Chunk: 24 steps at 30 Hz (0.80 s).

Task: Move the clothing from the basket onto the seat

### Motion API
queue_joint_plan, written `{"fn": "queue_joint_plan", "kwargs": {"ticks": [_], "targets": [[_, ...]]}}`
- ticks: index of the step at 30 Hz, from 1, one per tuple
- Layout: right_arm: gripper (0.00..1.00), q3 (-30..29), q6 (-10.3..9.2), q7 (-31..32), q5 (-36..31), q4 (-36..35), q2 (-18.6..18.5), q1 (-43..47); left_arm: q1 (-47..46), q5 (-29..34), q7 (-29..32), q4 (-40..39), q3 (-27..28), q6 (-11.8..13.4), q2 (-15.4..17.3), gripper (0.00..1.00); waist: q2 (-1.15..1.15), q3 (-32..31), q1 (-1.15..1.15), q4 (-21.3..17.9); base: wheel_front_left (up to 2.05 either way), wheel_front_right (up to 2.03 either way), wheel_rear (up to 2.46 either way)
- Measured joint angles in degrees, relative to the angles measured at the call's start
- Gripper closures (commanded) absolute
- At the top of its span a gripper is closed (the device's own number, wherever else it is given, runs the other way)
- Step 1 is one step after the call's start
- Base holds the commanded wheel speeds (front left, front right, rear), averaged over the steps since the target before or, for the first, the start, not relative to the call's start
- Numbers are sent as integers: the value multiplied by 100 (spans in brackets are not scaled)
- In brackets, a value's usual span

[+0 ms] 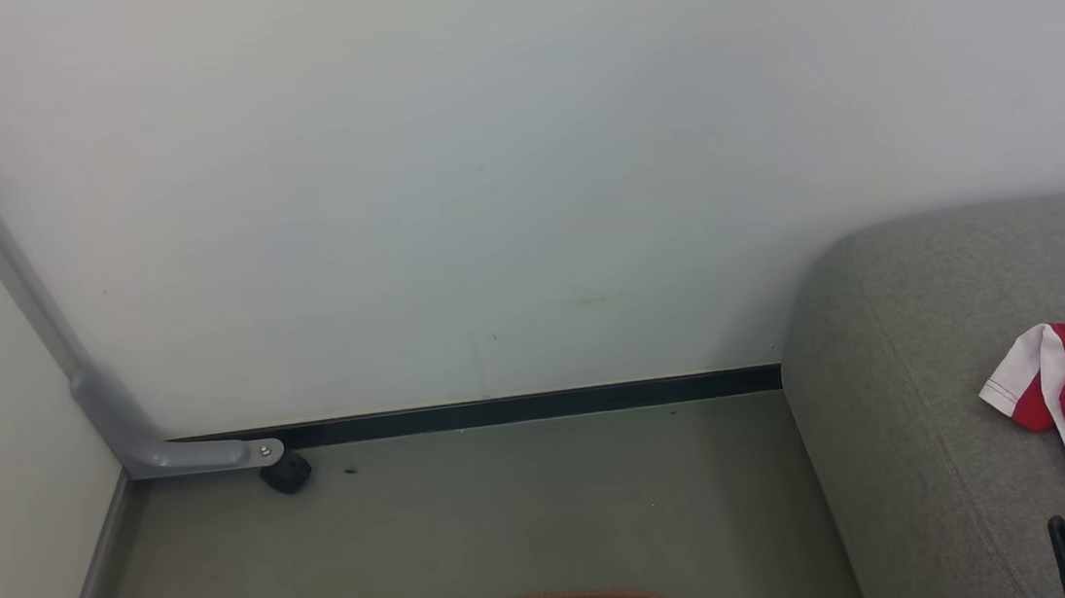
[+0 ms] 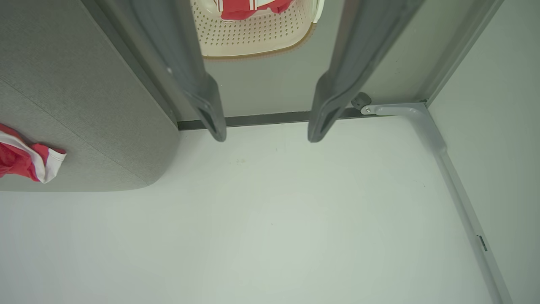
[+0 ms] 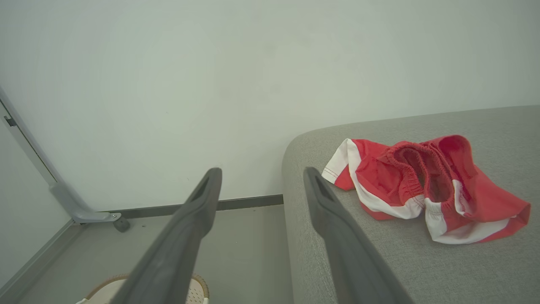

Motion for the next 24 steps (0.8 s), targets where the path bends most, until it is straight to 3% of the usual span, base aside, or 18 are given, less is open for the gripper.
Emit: {"fn": "queue_joint_plan", "kwargs": {"ticks": [24], "targets": [[0, -232, -31, 0, -223, -369, 111, 238, -2, 0, 103, -25, -43, 0, 0, 0, 0, 73, 0, 102, 0, 0, 0]]}}
